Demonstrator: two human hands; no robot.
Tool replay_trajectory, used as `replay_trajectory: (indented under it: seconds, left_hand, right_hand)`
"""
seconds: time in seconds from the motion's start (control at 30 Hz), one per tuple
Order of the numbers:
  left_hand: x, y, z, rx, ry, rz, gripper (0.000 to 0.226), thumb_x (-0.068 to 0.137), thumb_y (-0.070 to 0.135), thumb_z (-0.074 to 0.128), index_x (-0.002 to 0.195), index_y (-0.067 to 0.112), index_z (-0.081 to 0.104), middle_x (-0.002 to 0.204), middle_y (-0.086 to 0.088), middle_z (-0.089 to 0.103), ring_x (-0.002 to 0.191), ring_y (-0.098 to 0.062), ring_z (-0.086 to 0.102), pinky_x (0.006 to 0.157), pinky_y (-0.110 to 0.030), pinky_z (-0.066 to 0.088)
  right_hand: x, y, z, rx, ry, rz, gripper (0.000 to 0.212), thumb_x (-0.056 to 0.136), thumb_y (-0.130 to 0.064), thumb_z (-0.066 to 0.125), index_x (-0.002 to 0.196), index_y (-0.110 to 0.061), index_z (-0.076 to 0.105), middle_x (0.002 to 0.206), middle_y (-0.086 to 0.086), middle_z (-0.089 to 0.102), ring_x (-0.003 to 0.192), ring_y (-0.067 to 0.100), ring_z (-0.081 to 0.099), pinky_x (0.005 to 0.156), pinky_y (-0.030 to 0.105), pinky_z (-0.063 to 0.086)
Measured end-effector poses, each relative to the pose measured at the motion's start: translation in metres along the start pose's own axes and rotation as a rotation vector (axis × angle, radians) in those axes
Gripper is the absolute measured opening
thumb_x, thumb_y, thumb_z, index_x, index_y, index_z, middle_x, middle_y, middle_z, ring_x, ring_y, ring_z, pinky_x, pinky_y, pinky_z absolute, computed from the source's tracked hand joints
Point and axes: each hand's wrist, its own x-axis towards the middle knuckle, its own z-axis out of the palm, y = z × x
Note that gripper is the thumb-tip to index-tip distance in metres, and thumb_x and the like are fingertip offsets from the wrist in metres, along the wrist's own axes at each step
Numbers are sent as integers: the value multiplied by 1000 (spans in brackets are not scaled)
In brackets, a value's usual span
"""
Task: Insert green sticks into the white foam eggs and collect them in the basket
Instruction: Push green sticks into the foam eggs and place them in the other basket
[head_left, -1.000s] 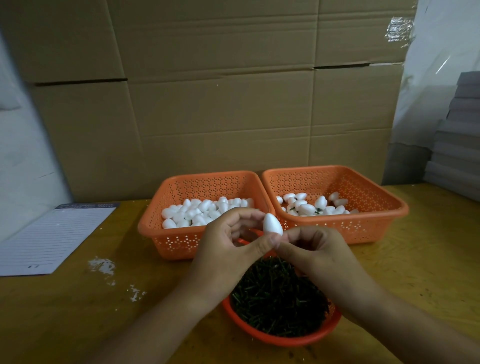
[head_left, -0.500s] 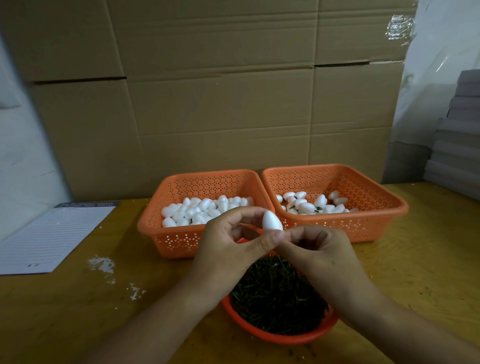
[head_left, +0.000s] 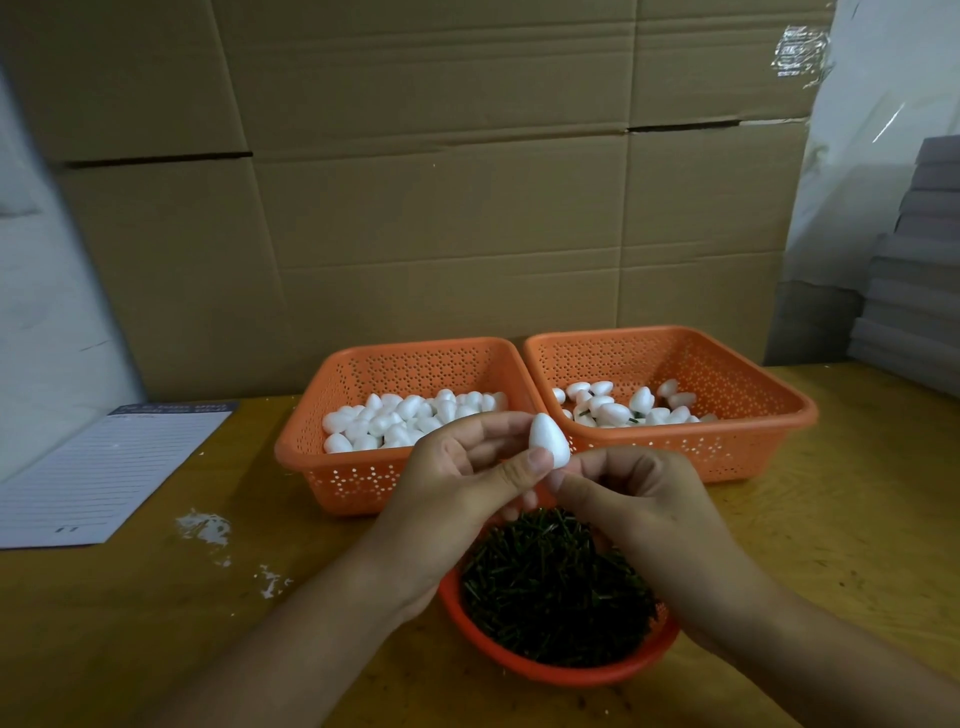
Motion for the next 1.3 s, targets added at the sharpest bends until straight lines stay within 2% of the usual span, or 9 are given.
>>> replay_trajectory:
  seconds: [0.1, 0.2, 0.5, 0.67, 0.77, 0.93, 1.13, 1.23, 1.3]
  left_hand:
    - [0, 1, -2, -15, -35, -21, 37, 77, 30, 73, 114, 23, 71, 89, -5, 76, 65, -8, 60, 65, -19, 53]
    - [0, 1, -3, -14, -52, -33, 43, 78, 30, 72, 120, 20, 68, 92, -2, 76, 61, -7, 57, 66, -19, 52]
    - [-1, 1, -4, -15, -79, -53, 39, 82, 28, 70, 121, 23, 68, 101, -3, 75, 64, -8, 57, 69, -21, 53]
    - [-1, 4, -4, 2, -67, -19, 31, 84, 29, 74, 114, 27, 72, 99, -2, 76, 71, -10, 63, 69, -22, 54]
    - [-1, 3, -3, -1, -26, -5, 29, 81, 27, 76, 110, 27, 73, 109, -2, 75, 71, -10, 63, 67, -21, 53]
    - [-1, 1, -1, 21, 11, 1, 28, 77, 29, 79, 104, 29, 74, 106, 0, 75, 70, -8, 63, 65, -19, 53]
    - [-1, 3, -3, 1, -41, -27, 27, 79, 28, 75, 106, 31, 75, 95, 0, 76, 70, -6, 62, 67, -19, 53]
    - [-1, 3, -4, -1, -55, -34, 28, 79, 28, 74, 106, 34, 74, 98, -2, 76, 71, -6, 62, 68, -20, 54]
    - [-1, 3, -4, 2, -57, -35, 27, 80, 28, 74, 106, 34, 74, 99, -2, 76, 72, -7, 62, 69, -20, 54]
  right_hand:
    - [0, 0, 0, 26, -23, 37, 15, 84, -25, 70, 78, -14, 79, 69, -2, 73, 58, -1, 59, 54, 10, 43]
    - [0, 3, -1, 24, -16, 90, 22, 75, -39, 71, 78, -19, 79, 65, 0, 65, 59, 11, 52, 52, 17, 41]
    - [1, 5, -2, 55, -50, 129, 19, 78, -34, 72, 78, -16, 78, 65, 1, 60, 61, 9, 51, 52, 19, 42]
    - [1, 5, -3, 47, 12, 106, 18, 78, -33, 73, 81, -17, 80, 70, 3, 69, 59, 7, 53, 51, 18, 43]
    - [2, 4, -2, 32, 56, 106, 11, 82, -26, 75, 80, -16, 80, 73, 6, 73, 56, 4, 54, 51, 15, 42]
    - [1, 4, -1, 25, 51, 89, 10, 85, -18, 75, 80, -10, 79, 74, 8, 74, 54, -1, 57, 51, 11, 42]
    - [0, 3, -1, 14, 5, 72, 18, 78, -35, 73, 80, -18, 80, 71, 4, 72, 56, 6, 52, 50, 17, 41]
    - [-1, 3, -2, 3, -14, 62, 21, 77, -40, 72, 81, -22, 80, 71, 7, 71, 58, 13, 49, 50, 19, 40]
    - [-1, 3, -2, 1, -25, 59, 22, 77, -42, 71, 81, -22, 80, 69, 3, 71, 58, 12, 49, 50, 19, 40]
